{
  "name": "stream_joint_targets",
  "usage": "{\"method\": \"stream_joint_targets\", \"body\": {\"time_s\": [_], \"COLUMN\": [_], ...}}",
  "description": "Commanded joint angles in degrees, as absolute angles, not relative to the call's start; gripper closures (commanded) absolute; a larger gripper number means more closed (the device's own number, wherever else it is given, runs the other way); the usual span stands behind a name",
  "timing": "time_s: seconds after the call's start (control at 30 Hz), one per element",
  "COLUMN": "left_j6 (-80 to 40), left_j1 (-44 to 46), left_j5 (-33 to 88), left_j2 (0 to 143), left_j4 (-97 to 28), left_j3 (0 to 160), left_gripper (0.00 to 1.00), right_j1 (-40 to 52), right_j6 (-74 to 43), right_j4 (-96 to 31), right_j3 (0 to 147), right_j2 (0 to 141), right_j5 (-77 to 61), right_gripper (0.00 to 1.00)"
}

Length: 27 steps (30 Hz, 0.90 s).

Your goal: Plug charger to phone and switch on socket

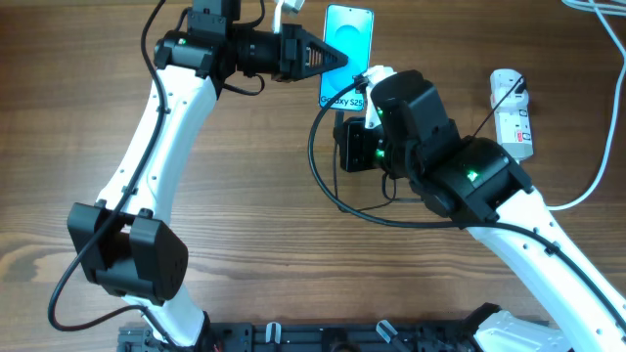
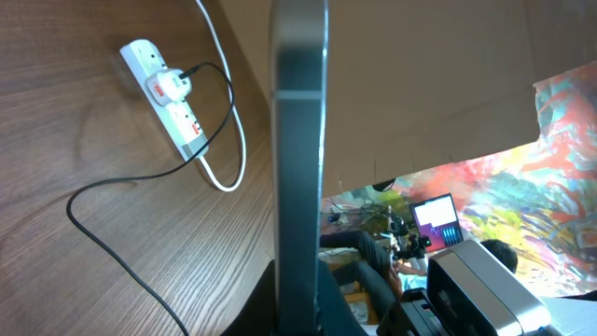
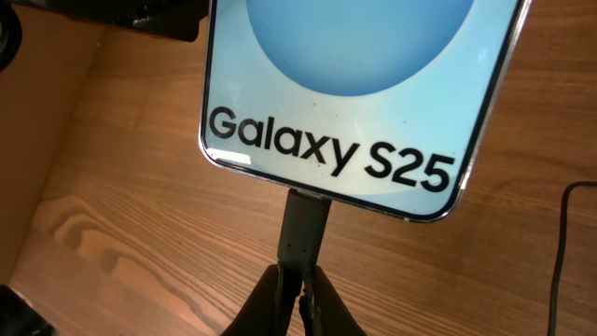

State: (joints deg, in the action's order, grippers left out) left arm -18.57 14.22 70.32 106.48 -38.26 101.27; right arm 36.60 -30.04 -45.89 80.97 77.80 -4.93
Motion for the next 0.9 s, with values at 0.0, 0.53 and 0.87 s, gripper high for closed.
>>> {"method": "stream_joint_targets", "body": {"time_s": [0.0,0.53,0.87], "left_j6": [-18.90,-18.87,-15.25], "left_j1": [15.92,15.86,14.98], "left_j5": [77.52,68.05,59.94], "left_j2": [104.36,104.36,104.36], "left_j4": [-40.42,-41.08,-45.36], "left_j3": [101.25,101.25,101.25], "left_gripper": [0.96,0.96,0.96], "right_j1": [34.83,34.83,34.79], "right_j6": [-28.47,-28.60,-30.09], "right_j4": [-40.95,-46.72,-56.73], "right_j3": [85.27,89.45,89.80], "right_j2": [78.08,76.73,71.26], "right_j5": [4.73,2.94,3.09], "right_gripper": [0.91,0.31,0.01]}}
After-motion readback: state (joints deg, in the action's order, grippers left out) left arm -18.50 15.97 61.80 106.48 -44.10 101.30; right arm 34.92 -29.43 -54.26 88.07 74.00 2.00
